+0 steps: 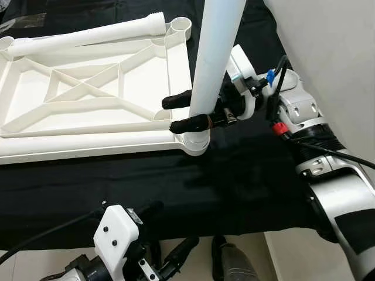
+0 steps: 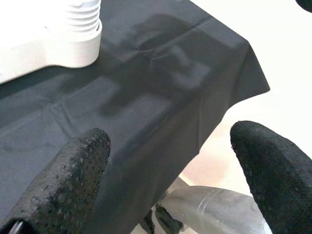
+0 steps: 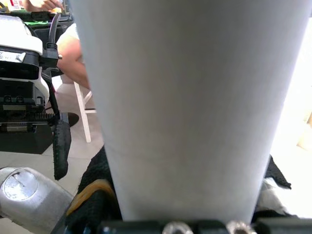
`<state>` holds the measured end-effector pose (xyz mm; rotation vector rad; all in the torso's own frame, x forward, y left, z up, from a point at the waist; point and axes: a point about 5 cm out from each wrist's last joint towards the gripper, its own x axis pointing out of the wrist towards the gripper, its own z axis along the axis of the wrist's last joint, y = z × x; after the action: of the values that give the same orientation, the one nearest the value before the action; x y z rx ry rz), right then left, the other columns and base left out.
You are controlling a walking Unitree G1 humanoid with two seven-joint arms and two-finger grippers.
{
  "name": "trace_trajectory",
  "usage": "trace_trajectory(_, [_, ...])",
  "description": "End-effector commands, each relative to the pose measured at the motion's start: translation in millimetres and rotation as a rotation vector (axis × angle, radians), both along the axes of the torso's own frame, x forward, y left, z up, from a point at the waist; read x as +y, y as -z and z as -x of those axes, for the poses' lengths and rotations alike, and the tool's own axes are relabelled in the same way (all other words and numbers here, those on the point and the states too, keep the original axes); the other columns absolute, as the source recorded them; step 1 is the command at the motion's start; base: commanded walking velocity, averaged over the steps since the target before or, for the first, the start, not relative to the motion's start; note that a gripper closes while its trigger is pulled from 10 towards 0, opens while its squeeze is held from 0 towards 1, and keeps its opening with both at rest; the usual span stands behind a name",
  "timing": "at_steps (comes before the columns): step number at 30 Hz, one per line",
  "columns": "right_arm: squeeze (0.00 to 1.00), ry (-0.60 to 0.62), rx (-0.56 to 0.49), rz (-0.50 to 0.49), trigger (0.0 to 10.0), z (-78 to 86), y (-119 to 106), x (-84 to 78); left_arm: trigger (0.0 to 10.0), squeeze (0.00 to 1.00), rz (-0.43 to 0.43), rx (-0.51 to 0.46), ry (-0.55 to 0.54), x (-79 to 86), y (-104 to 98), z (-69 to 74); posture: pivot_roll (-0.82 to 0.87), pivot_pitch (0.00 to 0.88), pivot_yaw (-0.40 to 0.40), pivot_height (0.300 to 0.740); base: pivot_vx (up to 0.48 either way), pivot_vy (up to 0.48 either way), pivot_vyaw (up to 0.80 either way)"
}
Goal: Building children table
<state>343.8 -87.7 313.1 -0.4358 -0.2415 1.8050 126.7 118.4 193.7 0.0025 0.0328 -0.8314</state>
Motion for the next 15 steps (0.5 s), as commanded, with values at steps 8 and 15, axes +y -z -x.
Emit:
trace_trajectory(8, [0.00,-0.027,0.100,0.096,10.0,-2.0,34,13.5,10.0,0.00,0.004,0.026,-0.002,0.5,6,2.3,0.09,0.424,0.033,0.740,0.000,0.000,0.00])
trace_trajectory(15, [0.00,0.099,0.128,0.097,10.0,-3.0,58,10.5,10.0,0.00,0.005,0.015,-0.004,0.1,7,2.1,0.08,0.425,0.035,0.740,0.000,0.000,0.00])
